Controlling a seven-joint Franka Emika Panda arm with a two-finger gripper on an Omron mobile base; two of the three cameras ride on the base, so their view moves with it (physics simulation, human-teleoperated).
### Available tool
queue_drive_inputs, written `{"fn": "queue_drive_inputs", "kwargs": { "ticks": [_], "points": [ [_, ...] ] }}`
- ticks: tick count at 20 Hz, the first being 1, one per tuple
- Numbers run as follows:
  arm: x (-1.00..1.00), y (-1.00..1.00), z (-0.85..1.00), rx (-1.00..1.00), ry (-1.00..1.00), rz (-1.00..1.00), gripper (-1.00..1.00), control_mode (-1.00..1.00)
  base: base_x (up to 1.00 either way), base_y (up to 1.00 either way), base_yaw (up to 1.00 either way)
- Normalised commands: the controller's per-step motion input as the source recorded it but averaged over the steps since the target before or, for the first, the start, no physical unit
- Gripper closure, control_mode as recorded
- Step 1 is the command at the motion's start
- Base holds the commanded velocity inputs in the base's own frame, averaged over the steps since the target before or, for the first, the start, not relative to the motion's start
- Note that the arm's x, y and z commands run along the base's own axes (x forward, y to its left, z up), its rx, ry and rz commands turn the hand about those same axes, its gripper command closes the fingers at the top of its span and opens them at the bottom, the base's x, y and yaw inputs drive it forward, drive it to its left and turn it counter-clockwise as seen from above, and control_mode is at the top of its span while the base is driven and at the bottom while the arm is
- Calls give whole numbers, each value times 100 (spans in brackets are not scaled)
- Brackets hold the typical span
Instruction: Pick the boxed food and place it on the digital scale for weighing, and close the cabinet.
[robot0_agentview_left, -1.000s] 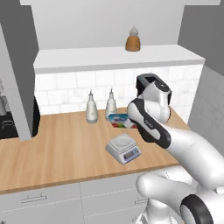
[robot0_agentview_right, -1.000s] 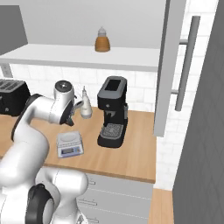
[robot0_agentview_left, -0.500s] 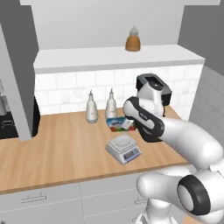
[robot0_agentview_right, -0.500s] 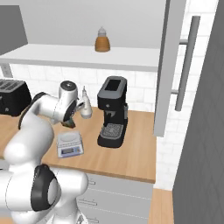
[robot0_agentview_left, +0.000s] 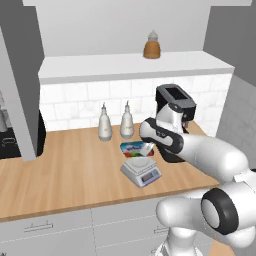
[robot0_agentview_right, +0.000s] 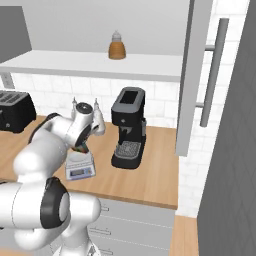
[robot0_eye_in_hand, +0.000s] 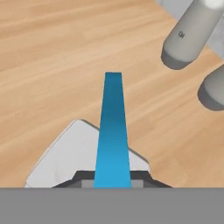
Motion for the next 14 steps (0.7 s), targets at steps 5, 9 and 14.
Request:
{"fn": "queue_drive_inputs", "kwargs": {
  "ticks": [5, 9, 14],
  "points": [
    [0, 0, -32, 0, 0, 1, 100, -100, 0, 0, 0],
    [-19, 0, -1, 0, 0, 3, 100, -100, 0, 0, 0],
    [-32, 0, 4, 8, -1, 4, 100, -100, 0, 0, 0]
  ]
}}
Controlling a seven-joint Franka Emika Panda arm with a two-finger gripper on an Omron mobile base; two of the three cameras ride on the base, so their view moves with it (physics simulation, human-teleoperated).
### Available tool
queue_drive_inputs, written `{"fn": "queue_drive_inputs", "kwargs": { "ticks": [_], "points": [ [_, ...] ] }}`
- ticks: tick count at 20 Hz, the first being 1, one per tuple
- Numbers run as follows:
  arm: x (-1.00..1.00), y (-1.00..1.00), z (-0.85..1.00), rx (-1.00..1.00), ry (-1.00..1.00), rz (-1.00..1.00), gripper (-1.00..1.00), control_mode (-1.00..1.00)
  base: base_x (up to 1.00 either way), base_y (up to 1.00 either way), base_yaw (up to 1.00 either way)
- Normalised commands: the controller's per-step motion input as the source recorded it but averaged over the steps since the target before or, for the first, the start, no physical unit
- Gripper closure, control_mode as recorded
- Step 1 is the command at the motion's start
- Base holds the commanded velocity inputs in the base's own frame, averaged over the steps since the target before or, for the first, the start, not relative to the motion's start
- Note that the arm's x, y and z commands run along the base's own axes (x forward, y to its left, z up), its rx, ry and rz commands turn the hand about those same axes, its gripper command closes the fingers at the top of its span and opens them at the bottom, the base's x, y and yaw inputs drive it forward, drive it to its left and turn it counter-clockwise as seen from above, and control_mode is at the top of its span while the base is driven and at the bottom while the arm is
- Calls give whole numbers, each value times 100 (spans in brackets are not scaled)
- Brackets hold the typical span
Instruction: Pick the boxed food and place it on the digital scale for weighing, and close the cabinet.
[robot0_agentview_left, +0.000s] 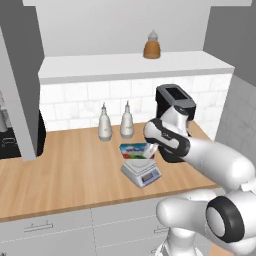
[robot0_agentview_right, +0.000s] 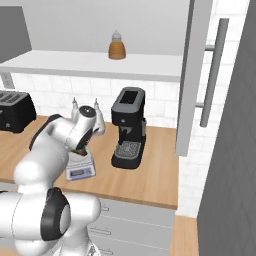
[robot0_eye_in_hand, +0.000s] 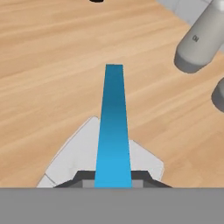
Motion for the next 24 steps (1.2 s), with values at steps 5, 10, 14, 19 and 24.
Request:
{"fn": "queue_drive_inputs", "kwargs": {
  "ticks": [5, 10, 14, 19, 24],
  "points": [
    [-6, 0, -9, 2, 0, 1, 100, -100, 0, 0, 0],
    [0, 0, -19, 0, 0, 0, 100, -100, 0, 0, 0],
    [-6, -1, -7, 0, 0, 0, 100, -100, 0, 0, 0],
    [-33, -3, 0, 1, 0, 0, 100, -100, 0, 0, 0],
    [-12, 0, -6, 0, 0, 0, 100, -100, 0, 0, 0]
  ]
}}
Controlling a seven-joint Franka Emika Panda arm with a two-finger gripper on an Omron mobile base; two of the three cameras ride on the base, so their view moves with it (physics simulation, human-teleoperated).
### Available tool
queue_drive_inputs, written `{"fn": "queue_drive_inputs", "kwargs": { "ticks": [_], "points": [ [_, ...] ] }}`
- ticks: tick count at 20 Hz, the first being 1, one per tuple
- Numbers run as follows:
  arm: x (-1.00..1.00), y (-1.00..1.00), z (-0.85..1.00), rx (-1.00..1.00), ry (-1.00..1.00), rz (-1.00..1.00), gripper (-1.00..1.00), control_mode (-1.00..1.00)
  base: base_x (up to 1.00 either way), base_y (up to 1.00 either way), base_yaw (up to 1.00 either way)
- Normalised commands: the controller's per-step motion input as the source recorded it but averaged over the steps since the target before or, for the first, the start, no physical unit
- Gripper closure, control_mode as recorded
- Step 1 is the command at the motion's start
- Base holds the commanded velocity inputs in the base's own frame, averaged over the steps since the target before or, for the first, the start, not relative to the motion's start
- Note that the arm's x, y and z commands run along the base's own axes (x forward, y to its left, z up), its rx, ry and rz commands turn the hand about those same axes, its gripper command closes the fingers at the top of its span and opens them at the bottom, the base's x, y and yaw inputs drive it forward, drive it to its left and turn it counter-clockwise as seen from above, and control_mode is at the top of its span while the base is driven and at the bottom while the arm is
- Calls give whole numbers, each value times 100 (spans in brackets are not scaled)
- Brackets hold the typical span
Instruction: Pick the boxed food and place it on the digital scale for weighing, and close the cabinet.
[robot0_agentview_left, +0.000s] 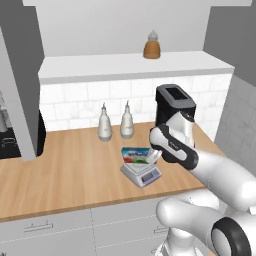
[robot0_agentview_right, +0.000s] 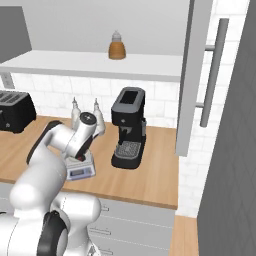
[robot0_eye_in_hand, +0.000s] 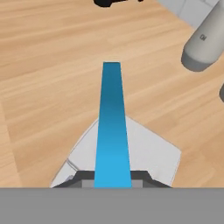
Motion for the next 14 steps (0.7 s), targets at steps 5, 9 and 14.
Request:
{"fn": "queue_drive_inputs", "kwargs": {
  "ticks": [5, 9, 14],
  "points": [
    [1, 0, -15, 0, 0, 0, 100, -100, 0, 0, 0],
    [0, 0, 0, 0, 0, 0, 100, -100, 0, 0, 0],
    [0, 0, 0, 0, 0, 0, -100, -100, 0, 0, 0]
  ]
}}
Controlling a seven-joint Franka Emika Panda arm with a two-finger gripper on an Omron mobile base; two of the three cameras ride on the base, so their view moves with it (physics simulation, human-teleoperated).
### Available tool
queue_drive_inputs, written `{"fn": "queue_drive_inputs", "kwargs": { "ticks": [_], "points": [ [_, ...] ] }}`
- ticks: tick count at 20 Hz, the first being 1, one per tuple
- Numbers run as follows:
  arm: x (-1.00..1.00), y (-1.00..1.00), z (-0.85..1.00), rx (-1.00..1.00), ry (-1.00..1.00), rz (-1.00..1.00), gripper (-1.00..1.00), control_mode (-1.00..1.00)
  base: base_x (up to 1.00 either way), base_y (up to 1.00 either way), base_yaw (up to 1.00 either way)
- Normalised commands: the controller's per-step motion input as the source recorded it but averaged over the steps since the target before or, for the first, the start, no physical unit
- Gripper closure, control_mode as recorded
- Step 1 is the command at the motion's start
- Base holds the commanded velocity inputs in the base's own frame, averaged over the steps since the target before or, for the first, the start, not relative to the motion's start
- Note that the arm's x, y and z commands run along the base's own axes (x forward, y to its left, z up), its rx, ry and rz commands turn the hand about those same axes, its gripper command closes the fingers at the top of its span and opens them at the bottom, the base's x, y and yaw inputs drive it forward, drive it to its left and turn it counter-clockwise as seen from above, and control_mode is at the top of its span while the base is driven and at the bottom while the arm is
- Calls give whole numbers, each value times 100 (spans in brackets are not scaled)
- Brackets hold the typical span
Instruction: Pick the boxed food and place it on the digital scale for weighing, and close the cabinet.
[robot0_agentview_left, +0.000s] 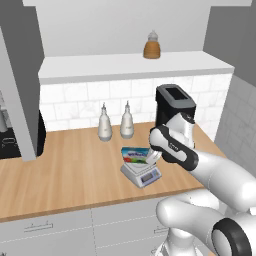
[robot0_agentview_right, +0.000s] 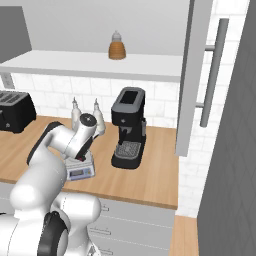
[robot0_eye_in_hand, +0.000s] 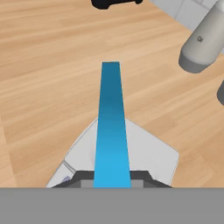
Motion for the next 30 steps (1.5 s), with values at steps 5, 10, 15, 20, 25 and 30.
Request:
{"fn": "queue_drive_inputs", "kwargs": {
  "ticks": [5, 10, 15, 20, 25, 30],
  "points": [
    [0, 0, 0, 0, 0, 0, -100, -100, 0, 0, 0],
    [0, 0, 0, 0, 0, 0, -100, -100, 0, 0, 0],
    [-2, 0, 32, 0, 0, 0, -100, -100, 0, 0, 0],
    [-10, -2, 85, 5, 0, 0, -100, -100, 0, 0, 0],
    [-51, -32, 61, 10, -2, -6, -100, -100, 0, 0, 0],
    [-76, -53, 65, 9, -4, -32, -100, -100, 0, 0, 0]
  ]
}}
